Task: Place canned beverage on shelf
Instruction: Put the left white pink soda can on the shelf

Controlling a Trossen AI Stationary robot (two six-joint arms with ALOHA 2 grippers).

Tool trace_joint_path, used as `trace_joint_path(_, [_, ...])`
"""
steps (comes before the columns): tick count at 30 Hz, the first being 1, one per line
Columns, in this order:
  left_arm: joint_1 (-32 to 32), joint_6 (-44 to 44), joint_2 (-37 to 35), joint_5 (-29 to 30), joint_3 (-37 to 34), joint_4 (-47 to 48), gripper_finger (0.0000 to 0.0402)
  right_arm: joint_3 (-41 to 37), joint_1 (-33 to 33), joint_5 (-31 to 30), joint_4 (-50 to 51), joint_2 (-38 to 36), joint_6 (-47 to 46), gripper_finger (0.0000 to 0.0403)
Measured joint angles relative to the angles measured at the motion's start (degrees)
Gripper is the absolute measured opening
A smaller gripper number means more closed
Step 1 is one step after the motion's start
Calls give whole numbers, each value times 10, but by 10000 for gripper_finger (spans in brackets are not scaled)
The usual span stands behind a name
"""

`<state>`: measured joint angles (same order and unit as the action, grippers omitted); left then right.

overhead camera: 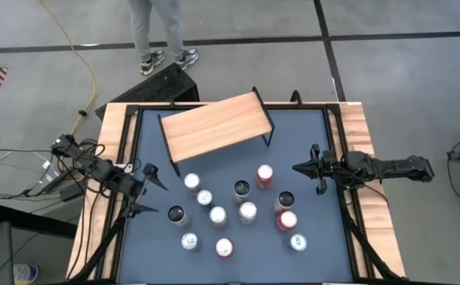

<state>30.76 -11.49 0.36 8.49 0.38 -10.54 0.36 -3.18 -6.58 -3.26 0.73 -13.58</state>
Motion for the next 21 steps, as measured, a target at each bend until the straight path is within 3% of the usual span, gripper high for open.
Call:
trace_joint_path(8, [0,-59,0,41,0,-162,343,3,-1,-2,-176,-1,6,0])
trace_joint_path(15, [0,-175,0,44,0,-226,343,22,0,-3,-174,0,94,0])
trace_joint_path(18, [0,-182,0,36,0,-224,343,22,0,-3,-173,0,121,0])
trace_joint_path(21, [0,-164,0,-10,0,-226,343,22,0,-7,-169,0,124,0])
